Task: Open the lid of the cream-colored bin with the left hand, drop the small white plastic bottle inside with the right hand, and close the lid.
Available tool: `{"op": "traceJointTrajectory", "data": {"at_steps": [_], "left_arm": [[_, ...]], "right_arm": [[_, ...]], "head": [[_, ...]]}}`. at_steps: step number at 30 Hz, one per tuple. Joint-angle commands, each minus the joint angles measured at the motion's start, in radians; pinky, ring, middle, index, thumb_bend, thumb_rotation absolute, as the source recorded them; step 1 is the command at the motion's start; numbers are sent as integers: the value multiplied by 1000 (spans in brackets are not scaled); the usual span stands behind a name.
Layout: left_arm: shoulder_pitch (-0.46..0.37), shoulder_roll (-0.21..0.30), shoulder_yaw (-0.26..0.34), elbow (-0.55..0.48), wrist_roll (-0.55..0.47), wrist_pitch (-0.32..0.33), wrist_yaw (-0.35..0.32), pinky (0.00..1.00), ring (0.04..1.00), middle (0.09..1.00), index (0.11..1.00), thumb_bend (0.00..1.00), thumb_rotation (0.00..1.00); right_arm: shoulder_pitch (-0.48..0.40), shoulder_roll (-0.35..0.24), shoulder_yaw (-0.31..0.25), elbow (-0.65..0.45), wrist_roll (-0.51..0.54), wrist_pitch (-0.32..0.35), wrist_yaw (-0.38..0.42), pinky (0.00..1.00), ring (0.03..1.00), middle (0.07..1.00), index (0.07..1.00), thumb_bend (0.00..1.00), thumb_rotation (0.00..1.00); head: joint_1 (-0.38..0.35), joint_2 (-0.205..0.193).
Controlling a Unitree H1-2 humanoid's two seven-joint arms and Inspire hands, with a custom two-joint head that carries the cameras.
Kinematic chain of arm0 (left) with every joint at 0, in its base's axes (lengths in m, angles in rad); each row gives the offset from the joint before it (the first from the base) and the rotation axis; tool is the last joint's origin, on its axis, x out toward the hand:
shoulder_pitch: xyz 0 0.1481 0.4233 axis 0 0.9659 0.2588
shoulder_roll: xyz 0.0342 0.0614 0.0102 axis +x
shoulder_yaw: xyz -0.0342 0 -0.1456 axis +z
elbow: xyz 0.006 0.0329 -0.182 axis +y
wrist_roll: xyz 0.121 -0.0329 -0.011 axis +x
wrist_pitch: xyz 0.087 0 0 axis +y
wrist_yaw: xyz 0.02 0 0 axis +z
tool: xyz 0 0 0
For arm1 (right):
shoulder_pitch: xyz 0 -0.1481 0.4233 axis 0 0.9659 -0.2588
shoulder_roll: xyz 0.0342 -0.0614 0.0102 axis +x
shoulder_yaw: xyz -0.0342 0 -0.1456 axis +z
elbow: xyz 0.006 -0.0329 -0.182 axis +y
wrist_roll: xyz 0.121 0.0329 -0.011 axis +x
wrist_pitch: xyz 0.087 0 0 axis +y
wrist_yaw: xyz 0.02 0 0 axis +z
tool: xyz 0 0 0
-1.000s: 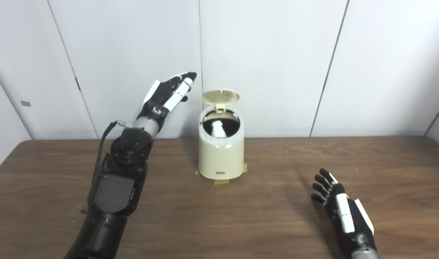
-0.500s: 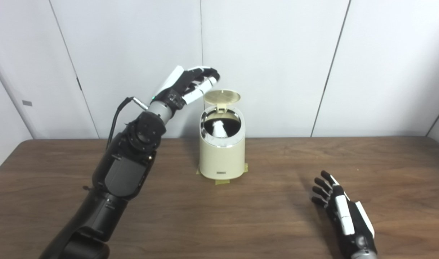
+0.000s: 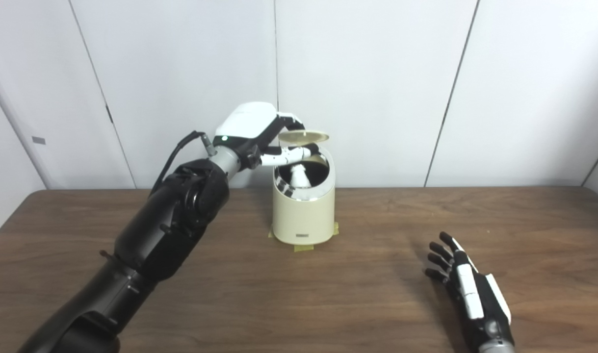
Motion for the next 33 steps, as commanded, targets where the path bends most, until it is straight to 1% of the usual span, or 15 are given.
{"op": "traceJointTrajectory", "data": {"at_steps": [1, 3, 6, 9, 13, 18, 19, 22, 28, 33], "left_arm": [[-65, 19, 7, -37, 42, -28, -5, 698, 794, 785, 765, 616, 833], [-61, 23, 2, -45, 64, -39, -18, 707, 800, 790, 768, 616, 821], [-56, 26, -7, -48, 103, -56, -38, 736, 830, 796, 777, 625, 826], [-47, 31, -16, -61, 140, -82, -43, 754, 825, 771, 764, 619, 821], [-28, 39, -15, -76, 177, -130, -42, 730, 782, 747, 747, 603, 835], [-4, 42, -14, -80, 213, -164, -58, 693, 780, 744, 749, 618, 836], [0, 41, -16, -76, 217, -171, -60, 712, 776, 742, 748, 621, 844], [9, 37, -21, -74, 235, -178, -81, 761, 783, 744, 748, 638, 863], [31, 35, -26, -76, 256, -195, -105, 779, 780, 741, 741, 646, 892], [58, 29, -27, -74, 252, -209, -112, 786, 780, 752, 740, 634, 877]], "right_arm": [[-24, -10, 0, -3, -4, -16, -3, 765, 863, 876, 914, 572, 1000], [-27, -9, -1, 2, -3, -18, -2, 771, 864, 877, 916, 562, 1000], [-29, -9, -1, 6, -3, -24, -2, 776, 863, 878, 920, 583, 1000], [-29, -8, 2, 5, -19, -26, -11, 756, 856, 876, 919, 582, 1000], [-29, -4, 0, 2, -12, -18, -11, 764, 858, 879, 923, 563, 1000], [-28, 2, -4, -19, 15, 10, -6, 780, 865, 873, 920, 551, 1000], [-28, 3, -4, -22, 20, 12, -5, 784, 868, 873, 921, 545, 1000], [-25, 4, 0, -44, 22, 30, -5, 779, 865, 871, 918, 565, 1000], [-14, -1, 8, -63, 3, 50, -10, 757, 851, 870, 920, 539, 1000], [-11, -5, 9, -64, -10, 52, -12, 745, 844, 869, 921, 507, 1000]], "head": [[0, 1], [1, 3], [0, 5], [-1, 9], [-1, 14], [-6, 21], [-7, 23], [-9, 29], [-18, 39], [-20, 41]]}}
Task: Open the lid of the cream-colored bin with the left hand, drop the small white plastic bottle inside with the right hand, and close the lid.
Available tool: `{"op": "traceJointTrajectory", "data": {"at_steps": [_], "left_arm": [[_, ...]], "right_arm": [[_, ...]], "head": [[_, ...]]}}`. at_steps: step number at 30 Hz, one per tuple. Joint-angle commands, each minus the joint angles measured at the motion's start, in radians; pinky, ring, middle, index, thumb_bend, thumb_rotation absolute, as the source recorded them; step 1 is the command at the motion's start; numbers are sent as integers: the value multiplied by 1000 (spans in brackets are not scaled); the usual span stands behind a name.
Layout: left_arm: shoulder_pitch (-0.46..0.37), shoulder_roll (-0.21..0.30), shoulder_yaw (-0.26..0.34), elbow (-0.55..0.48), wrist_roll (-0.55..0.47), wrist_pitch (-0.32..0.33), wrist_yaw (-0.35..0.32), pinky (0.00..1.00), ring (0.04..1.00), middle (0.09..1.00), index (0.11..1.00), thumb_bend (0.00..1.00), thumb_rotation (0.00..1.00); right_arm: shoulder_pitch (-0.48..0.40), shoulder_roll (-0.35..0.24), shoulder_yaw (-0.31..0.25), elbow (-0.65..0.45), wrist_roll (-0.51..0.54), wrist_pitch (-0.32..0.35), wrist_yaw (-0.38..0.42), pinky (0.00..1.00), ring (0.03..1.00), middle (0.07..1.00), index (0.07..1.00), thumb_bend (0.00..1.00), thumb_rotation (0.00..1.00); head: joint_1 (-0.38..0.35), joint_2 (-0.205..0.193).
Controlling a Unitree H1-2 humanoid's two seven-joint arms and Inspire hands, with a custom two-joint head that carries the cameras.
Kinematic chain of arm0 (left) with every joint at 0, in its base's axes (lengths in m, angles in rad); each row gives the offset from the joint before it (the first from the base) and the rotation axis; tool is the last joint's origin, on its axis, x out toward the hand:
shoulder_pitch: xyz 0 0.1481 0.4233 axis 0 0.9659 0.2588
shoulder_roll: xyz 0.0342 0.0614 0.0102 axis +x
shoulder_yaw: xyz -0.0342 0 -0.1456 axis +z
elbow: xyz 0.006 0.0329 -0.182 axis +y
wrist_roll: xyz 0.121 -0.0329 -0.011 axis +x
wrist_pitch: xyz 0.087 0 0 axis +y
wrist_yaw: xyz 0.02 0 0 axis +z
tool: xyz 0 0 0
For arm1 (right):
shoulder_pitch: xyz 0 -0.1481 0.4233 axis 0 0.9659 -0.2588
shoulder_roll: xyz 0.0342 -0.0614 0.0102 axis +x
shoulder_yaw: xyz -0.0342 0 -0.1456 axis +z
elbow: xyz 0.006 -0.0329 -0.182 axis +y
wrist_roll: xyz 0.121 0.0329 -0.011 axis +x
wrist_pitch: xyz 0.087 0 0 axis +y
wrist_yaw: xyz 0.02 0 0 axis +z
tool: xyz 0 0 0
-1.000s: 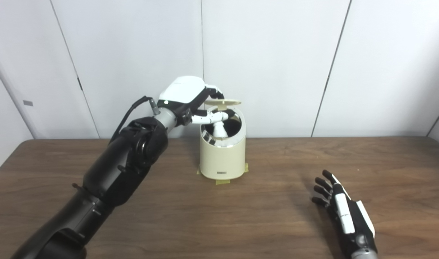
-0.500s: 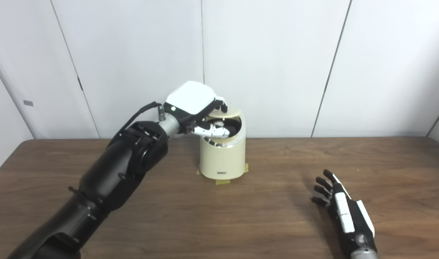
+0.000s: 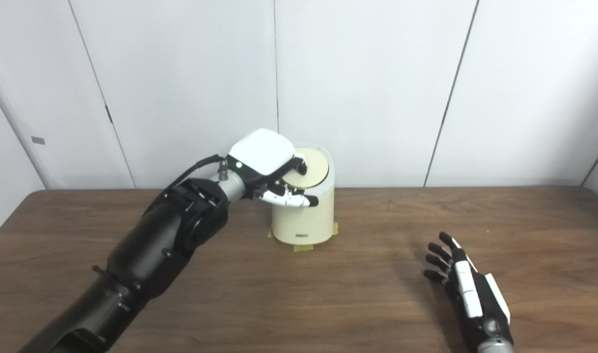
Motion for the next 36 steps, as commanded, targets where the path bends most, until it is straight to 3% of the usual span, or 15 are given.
{"op": "traceJointTrajectory", "data": {"at_steps": [1, 8, 14, 20, 25, 36], "left_arm": [[-15, 3, 4, -10, 0, -18, 0, 785, 778, 752, 738, 631, 876], [5, 0, -11, 17, 13, -36, 9, 775, 783, 773, 738, 644, 924], [26, 0, -34, 23, 29, -45, -11, 823, 805, 783, 755, 619, 869], [32, 2, -73, 54, 62, -34, -58, 890, 849, 822, 797, 605, 925], [39, 13, -106, 67, 115, -44, -45, 883, 862, 831, 784, 612, 959], [56, 41, -89, 49, 98, -65, -31, 881, 853, 824, 765, 596, 941]], "right_arm": [[-16, -12, -1, -22, -3, -8, 2, 750, 848, 871, 924, 505, 1000], [-14, -15, -6, -36, -2, 12, 3, 768, 853, 875, 924, 511, 1000], [-10, -11, -5, -48, -2, 33, 2, 781, 854, 876, 923, 514, 1000], [-6, 3, -4, -75, -3, 61, -6, 763, 843, 866, 909, 514, 1000], [-1, 2, -11, -73, 6, 54, -6, 789, 856, 869, 912, 521, 1000], [-6, 13, -15, -52, 15, 44, -13, 787, 851, 868, 916, 518, 1000]], "head": [[0, 1], [-5, 6], [-9, 8], [-16, 11], [-17, 16], [-15, 13]]}}
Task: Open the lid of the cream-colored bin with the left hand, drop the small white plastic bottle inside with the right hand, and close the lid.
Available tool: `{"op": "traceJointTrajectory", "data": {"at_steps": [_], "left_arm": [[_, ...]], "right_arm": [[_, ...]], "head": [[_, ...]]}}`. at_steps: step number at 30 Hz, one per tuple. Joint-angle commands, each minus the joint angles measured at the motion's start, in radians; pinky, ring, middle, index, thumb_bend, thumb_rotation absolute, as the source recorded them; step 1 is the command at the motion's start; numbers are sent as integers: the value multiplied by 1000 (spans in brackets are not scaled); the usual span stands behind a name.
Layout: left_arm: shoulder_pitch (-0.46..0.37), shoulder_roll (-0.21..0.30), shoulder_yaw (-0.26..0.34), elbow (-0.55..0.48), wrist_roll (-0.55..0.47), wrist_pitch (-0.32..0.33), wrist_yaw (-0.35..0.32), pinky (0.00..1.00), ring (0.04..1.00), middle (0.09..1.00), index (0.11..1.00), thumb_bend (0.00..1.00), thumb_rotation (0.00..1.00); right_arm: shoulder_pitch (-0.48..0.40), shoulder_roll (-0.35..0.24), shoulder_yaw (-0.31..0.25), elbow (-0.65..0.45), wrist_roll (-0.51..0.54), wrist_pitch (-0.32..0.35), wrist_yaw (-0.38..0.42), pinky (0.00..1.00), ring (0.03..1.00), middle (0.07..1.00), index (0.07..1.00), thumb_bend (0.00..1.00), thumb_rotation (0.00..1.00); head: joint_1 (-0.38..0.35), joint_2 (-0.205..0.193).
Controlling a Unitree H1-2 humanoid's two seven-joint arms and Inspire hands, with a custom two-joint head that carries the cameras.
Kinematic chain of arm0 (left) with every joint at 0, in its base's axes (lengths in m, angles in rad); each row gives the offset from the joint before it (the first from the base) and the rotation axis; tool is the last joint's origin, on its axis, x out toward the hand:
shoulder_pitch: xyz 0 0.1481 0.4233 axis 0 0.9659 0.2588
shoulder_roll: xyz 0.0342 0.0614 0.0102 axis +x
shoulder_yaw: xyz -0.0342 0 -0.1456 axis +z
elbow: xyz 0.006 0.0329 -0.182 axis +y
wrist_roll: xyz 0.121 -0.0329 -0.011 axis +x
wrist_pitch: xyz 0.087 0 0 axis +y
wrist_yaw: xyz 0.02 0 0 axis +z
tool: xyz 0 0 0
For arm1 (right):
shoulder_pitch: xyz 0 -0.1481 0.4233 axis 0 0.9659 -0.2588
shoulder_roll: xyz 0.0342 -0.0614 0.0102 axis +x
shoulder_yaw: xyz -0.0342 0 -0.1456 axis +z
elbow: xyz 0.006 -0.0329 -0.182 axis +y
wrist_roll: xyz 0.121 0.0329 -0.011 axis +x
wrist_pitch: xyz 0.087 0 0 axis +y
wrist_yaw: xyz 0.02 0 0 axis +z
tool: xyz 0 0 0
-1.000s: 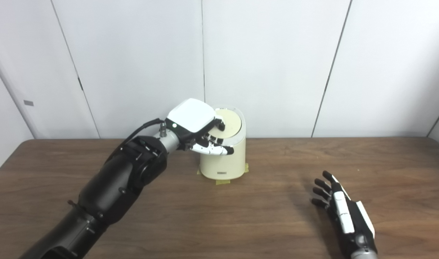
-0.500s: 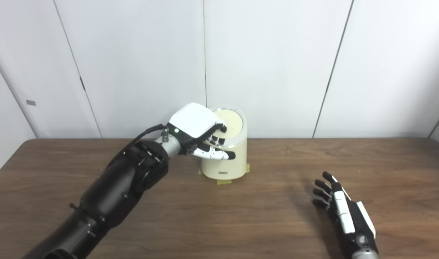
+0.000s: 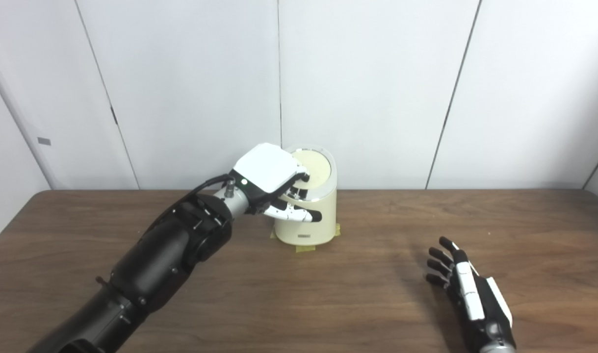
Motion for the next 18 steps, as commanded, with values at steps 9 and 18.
{"op": "traceJointTrajectory", "data": {"at_steps": [9, 18], "left_arm": [[74, 63, 95, -76, -129, -26, -30, 814, 802, 765, 714, 565, 833], [115, 23, 247, -217, -273, 109, -105, 703, 791, 784, 761, 519, 661]], "right_arm": [[-24, 11, -8, 0, 4, -27, -17, 783, 850, 868, 918, 528, 1000], [-21, 11, -1, -20, 8, -6, -15, 778, 845, 865, 911, 530, 1000]], "head": [[-1, -3], [2, -6]]}}
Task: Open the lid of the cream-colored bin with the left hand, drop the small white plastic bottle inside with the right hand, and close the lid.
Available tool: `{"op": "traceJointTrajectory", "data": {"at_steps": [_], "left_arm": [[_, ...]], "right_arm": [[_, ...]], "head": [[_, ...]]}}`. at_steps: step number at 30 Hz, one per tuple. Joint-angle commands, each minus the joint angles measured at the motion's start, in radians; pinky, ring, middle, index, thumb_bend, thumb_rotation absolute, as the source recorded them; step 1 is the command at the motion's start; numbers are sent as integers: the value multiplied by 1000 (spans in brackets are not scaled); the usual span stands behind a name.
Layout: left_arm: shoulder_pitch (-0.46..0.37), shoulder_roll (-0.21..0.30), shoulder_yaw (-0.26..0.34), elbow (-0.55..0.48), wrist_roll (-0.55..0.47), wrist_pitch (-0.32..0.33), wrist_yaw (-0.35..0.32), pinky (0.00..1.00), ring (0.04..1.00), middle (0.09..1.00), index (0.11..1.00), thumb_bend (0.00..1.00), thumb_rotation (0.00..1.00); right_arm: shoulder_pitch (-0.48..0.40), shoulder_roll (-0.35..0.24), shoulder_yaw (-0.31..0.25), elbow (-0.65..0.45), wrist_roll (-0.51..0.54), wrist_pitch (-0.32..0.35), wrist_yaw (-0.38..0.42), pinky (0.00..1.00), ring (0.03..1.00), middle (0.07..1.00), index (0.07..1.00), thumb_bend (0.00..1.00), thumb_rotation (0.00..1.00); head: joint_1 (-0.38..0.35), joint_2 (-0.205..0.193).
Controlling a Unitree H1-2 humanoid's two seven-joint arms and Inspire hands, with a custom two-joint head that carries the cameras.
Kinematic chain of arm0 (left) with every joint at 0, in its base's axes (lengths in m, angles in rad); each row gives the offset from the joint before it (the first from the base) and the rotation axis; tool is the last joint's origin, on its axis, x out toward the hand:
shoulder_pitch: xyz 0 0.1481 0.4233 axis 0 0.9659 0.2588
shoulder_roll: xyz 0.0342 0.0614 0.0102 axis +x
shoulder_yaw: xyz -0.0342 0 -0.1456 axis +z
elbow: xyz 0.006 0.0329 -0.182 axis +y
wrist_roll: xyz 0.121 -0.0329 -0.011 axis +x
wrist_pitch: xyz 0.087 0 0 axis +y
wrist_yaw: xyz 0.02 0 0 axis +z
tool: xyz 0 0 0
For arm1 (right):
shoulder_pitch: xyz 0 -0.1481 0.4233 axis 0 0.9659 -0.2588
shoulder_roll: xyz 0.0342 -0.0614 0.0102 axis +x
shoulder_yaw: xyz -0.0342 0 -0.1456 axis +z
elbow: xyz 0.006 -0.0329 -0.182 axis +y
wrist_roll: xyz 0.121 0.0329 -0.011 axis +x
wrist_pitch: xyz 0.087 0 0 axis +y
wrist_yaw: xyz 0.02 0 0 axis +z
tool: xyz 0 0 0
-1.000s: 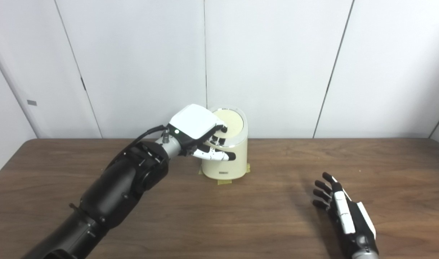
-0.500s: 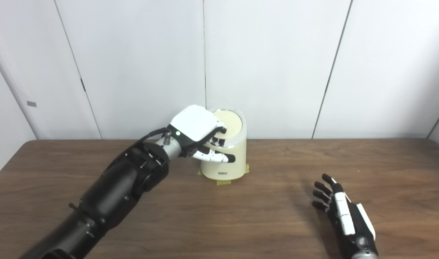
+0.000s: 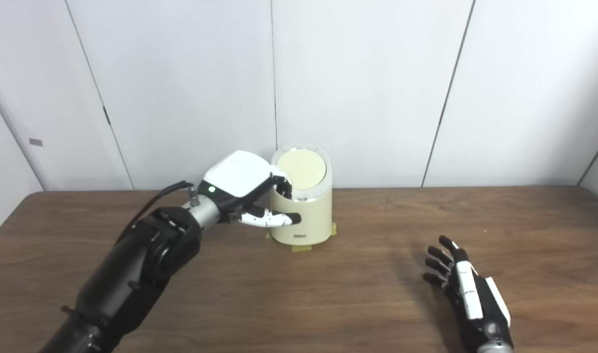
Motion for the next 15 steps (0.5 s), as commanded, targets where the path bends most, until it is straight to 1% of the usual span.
{"op": "traceJointTrajectory", "data": {"at_steps": [1, 3, 6, 7, 9, 13, 15], "left_arm": [[-23, -15, 50, -47, -55, 62, -19, 715, 809, 805, 783, 517, 643], [-2, -32, 81, -68, -88, 89, -16, 721, 832, 851, 857, 511, 601], [57, -69, 144, -95, -164, 114, 29, 747, 874, 890, 923, 502, 593], [77, -83, 167, -109, -188, 131, 37, 754, 884, 899, 931, 500, 592], [116, -108, 206, -140, -228, 160, 51, 763, 894, 929, 952, 499, 622], [198, -164, 271, -186, -310, 190, 102, 742, 876, 941, 966, 438, 573], [231, -186, 295, -197, -361, 200, 114, 773, 887, 952, 965, 410, 610]], "right_arm": [[-18, -2, -2, -23, -1, 2, -1, 777, 844, 863, 908, 527, 1000], [-17, -4, 0, -22, -1, 0, 1, 779, 845, 864, 901, 527, 1000], [-14, -5, 7, -37, -13, 8, -2, 766, 841, 861, 889, 538, 1000], [-14, -5, 9, -41, -15, 9, -2, 762, 840, 862, 888, 540, 1000], [-11, -6, 12, -52, -13, 14, 1, 765, 844, 865, 885, 535, 1000], [-5, -11, 20, -60, -1, 10, 16, 776, 846, 861, 876, 544, 985], [-3, -11, 24, -62, 3, 8, 19, 784, 849, 863, 874, 553, 972]], "head": [[-1, 0], [-1, 0], [-3, -1], [-1, -1], [3, -1], [4, 0], [2, 2]]}}
